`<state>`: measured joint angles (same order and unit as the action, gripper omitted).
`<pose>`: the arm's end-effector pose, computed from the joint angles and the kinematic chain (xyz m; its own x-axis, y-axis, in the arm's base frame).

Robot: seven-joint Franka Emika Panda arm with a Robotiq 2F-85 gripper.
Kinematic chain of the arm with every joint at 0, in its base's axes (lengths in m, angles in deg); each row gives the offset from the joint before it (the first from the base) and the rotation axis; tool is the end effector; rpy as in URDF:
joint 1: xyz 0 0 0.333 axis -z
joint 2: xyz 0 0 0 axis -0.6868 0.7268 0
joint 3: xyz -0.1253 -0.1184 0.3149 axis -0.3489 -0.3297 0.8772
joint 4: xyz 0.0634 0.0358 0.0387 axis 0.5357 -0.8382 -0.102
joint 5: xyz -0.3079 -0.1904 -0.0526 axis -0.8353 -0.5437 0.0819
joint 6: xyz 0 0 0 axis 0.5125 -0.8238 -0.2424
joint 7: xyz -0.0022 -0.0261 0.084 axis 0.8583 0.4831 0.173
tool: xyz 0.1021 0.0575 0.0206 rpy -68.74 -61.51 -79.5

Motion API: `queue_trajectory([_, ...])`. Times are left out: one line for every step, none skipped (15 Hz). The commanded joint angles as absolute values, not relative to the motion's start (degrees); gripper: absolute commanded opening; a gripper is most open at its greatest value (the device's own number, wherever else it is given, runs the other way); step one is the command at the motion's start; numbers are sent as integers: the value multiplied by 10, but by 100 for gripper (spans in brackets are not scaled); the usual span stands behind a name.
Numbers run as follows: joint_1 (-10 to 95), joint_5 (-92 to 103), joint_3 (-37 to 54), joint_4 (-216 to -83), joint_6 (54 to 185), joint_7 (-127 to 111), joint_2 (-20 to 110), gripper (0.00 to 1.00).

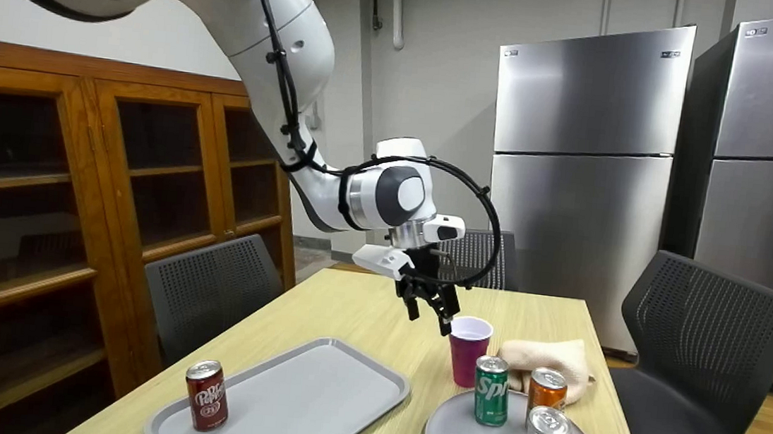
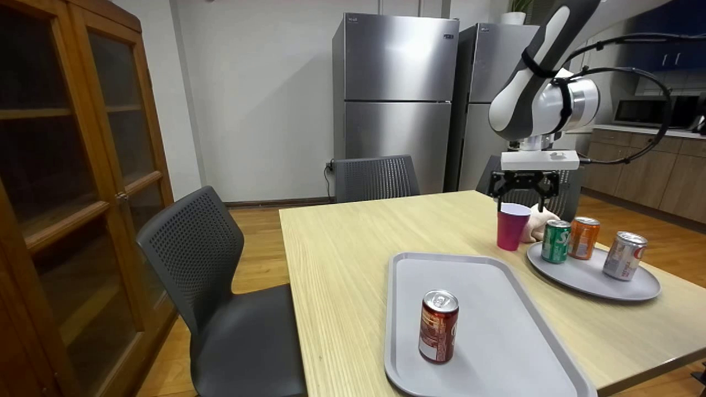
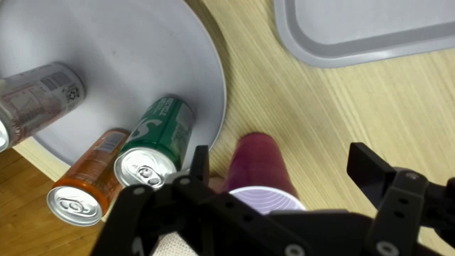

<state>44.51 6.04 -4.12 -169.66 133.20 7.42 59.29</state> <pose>0.6083 -0.1764 0.2660 0.8329 -0.5319 0.1530 -0.5500 -0.8263 0.1212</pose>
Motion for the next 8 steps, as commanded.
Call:
queue_trajectory([409,35,-40,-1761,1341,107,538,100])
queue_trajectory([401,33,-38,-1770,1342,111,531,100])
queue_trajectory([390,28,-36,-1781,1342,117,522,100])
queue_trajectory([383,24,-35,-1788,1342,122,516,100])
queue_trajectory([373,18,-33,-1798,1341,128,509,100])
queue_trajectory([366,12,-31,-1808,1342,133,501,100])
queue_trajectory([358,6,-28,-1817,1342,139,493,100])
queue_trajectory([352,-1,-25,-1826,1341,144,485,100])
